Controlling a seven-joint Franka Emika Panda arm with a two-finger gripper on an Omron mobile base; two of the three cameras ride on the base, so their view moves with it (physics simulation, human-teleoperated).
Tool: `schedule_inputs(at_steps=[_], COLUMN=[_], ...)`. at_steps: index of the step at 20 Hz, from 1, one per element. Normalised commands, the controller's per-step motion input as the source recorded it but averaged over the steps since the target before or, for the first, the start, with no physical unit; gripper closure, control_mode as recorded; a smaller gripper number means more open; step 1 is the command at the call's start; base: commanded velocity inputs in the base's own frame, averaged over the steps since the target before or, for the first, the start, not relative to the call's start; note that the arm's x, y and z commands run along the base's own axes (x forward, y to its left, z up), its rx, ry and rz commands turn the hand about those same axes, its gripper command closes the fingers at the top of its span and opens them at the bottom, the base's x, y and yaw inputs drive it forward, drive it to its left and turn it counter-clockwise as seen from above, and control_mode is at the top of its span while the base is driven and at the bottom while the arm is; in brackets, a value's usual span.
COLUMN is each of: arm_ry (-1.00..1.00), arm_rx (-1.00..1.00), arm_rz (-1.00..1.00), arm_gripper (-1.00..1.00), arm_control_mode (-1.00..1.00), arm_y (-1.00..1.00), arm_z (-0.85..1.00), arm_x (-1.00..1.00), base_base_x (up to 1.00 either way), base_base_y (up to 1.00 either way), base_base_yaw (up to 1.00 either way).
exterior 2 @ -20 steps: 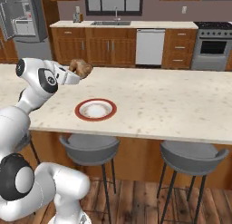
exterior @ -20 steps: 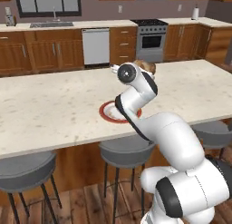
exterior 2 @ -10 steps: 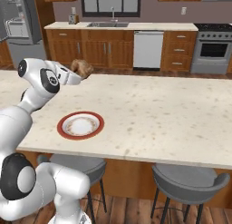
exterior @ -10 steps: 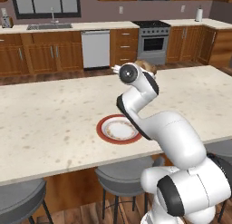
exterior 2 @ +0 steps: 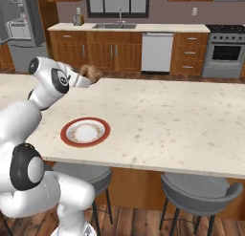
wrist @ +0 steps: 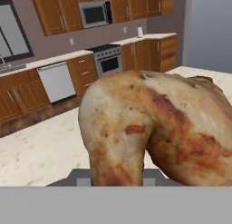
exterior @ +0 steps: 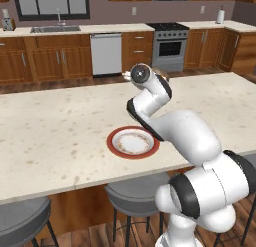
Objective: Take the cheese, chicken drumstick, and carrot from the fridge and place them on the plate on the dining counter to create an appetizer plate.
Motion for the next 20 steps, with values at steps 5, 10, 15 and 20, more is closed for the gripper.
schedule_inputs(at_steps=[5, 10, 15, 20], arm_ry=[0.43, 0.51, 0.39, 0.27], arm_rx=[0.04, 0.03, 0.02, 0.00], arm_rz=[0.00, 0.00, 0.01, 0.02], arm_gripper=[1.00, 1.00, 1.00, 1.00], arm_control_mode=[-1.00, -1.00, -1.00, -1.00], arm_y=[0.00, 0.02, 0.10, 0.21], arm_z=[-0.22, -0.63, -0.90, -0.93], arm_x=[0.53, 0.14, 0.00, 0.02], base_base_x=[0.00, 0.00, 0.00, 0.00], base_base_y=[0.00, 0.00, 0.00, 0.00], base_base_yaw=[0.00, 0.00, 0.00, 0.00])
